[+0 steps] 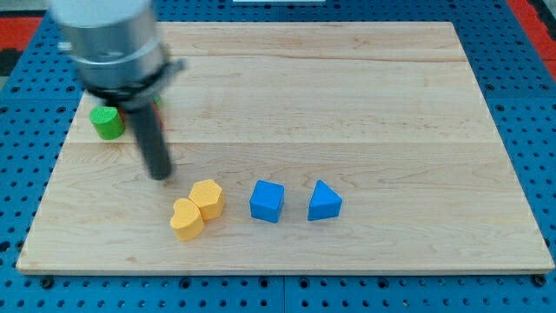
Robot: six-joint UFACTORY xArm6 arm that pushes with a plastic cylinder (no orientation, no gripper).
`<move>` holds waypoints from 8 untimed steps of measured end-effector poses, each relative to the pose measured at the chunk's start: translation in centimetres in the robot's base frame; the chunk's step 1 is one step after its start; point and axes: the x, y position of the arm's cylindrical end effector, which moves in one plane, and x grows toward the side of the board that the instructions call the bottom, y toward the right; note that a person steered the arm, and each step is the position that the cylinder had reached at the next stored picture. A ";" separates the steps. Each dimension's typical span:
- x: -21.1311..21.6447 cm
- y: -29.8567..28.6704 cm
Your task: Move the red and the green star above the yellow blocks
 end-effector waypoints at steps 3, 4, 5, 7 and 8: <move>-7.7 -12.7; -10.1 -12.1; -12.5 -8.1; -13.2 2.9; -15.1 0.6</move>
